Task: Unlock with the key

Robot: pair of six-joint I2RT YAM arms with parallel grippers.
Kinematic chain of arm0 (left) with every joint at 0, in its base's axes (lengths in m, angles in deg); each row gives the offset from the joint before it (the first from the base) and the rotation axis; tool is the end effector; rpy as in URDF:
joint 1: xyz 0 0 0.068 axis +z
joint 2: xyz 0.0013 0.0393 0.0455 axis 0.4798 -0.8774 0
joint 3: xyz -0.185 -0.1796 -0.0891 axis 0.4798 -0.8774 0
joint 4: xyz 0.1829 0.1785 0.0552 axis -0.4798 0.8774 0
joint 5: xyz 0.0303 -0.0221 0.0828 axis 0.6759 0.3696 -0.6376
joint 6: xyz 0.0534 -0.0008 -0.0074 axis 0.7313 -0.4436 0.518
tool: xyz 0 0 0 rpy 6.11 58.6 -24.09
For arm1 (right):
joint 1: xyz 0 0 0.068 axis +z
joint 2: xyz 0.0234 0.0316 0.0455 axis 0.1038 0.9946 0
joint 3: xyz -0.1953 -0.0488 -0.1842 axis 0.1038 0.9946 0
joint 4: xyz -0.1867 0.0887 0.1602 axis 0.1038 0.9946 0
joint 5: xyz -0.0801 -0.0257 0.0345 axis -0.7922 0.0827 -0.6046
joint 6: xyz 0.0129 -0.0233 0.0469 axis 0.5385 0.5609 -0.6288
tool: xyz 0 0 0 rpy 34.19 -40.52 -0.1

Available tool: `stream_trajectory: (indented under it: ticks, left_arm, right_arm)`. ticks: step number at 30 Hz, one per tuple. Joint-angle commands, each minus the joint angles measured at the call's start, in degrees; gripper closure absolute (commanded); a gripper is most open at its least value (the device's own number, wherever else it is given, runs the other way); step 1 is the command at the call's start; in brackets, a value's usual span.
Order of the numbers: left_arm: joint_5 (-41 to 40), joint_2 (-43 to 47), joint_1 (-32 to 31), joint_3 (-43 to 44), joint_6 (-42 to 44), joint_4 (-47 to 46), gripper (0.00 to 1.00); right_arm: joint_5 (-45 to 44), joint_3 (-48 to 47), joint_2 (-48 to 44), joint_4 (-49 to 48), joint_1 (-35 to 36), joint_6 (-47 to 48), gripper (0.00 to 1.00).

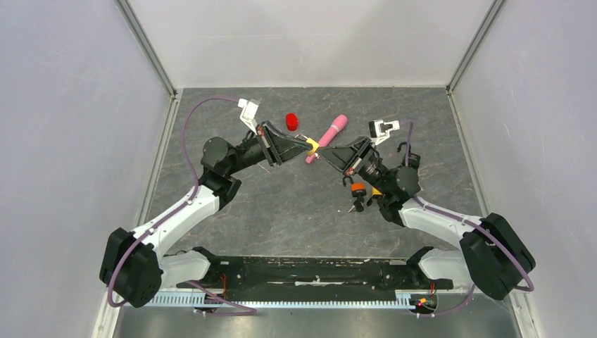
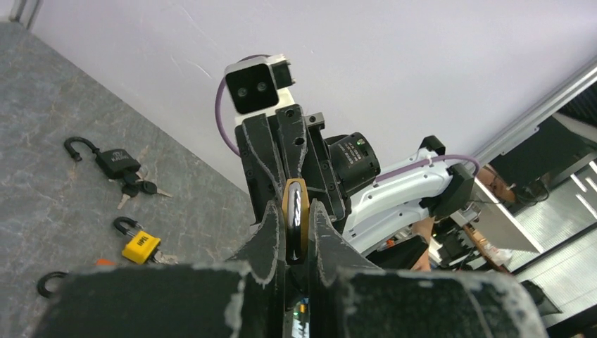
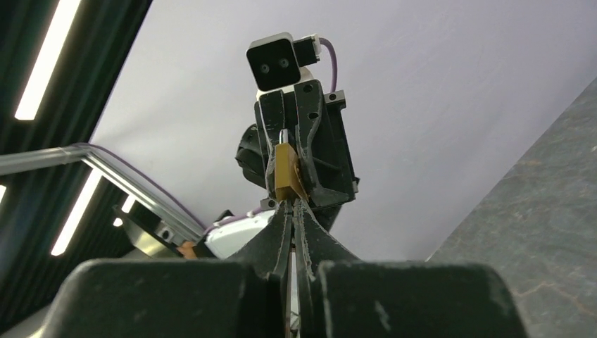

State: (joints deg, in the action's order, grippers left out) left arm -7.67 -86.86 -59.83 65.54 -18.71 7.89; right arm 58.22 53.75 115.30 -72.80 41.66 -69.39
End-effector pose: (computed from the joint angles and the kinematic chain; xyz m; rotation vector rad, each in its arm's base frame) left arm 0.2116 -0.1547 0.3552 0.3949 1.4526 -1.6955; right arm 0.1943 0.1550 0.2982 0.0462 1.2775 1.8946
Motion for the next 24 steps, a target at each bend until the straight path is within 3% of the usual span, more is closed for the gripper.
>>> stream_trajectory:
  ticks: [1,11,15,18,24]
  left_arm:
    - [8.34,-0.73,-3.52,-1.75,5.03,-7.80,0.98]
    - [11.26,2.72,-3.47,-0.78,19.51,3.76,0.98]
    - [8.45,3.55,-2.87,-1.20,20.46,6.95,0.98]
    - [6.32,1.90,0.63,-3.03,12.91,4.44,0.98]
    - [7.92,-7.23,7.53,-9.02,-13.58,-20.73,0.98]
  right_arm:
    - [1.89,0.05,2.39,-1.58,0.95,-9.38,1.00]
    - [3.16,3.69,6.27,-11.14,1.20,-27.12,1.00]
    - [3.37,3.53,6.05,-8.88,1.05,-24.49,1.00]
    - [3.92,2.15,5.12,-5.54,0.64,-17.69,0.92]
    - [2.74,2.57,-0.57,3.42,-1.21,-0.46,0.62]
